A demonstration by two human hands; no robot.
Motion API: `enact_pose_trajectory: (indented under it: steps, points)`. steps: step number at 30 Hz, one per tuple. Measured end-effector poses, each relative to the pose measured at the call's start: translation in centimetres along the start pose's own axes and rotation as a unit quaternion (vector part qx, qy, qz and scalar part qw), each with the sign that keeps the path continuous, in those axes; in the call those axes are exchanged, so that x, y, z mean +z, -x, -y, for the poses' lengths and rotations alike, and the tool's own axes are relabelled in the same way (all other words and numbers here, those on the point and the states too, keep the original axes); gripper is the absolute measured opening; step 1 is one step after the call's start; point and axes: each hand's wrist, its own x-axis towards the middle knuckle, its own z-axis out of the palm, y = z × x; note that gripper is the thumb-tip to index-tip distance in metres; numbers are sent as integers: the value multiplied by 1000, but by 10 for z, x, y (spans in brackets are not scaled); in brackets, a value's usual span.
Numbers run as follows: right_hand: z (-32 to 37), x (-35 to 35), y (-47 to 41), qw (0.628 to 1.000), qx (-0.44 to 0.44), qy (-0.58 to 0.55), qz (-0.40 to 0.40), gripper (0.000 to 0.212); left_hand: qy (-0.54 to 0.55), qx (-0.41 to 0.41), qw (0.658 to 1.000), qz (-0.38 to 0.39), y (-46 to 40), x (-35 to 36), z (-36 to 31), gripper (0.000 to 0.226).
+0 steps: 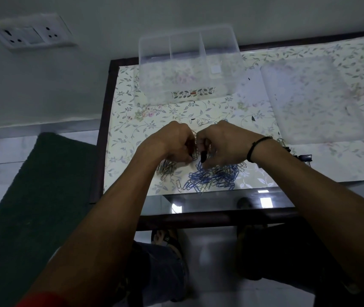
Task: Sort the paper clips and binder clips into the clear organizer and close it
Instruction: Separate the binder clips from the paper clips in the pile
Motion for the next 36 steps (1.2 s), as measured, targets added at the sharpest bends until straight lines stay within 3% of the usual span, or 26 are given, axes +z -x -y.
enact_pose_trajectory:
  steps: [7,10,13,15,20,27,30,36]
  points:
    - [-9,-1,-1,999,38,-15,-12,19,21,19,1000,-10,-3,2,-5,13]
    - [-11,-5,0,998,37,-12,-43,17,44,25,999,-4,0,-3,-4,27]
    - [-13,-9,0,996,41,-25,-76,17,77,9,996,-55,-1,-9,0,33]
    - [-13,-10,0,995,43,-28,-82,17,64,-13,996,-66,-1,-7,-1,23]
    - [-11,-8,1,996,37,-19,-80,17,21,-5,999,-39,-3,6,-11,38]
    - [-13,-12,4,995,59,-19,-77,17,14,3,999,-47,-4,6,-10,31]
    - [-13,-12,4,995,59,-19,-76,17,60,-14,997,-52,-2,-4,1,23]
    - [-13,-13,3,995,55,-22,-74,17,98,-38,988,-112,-2,-10,9,15]
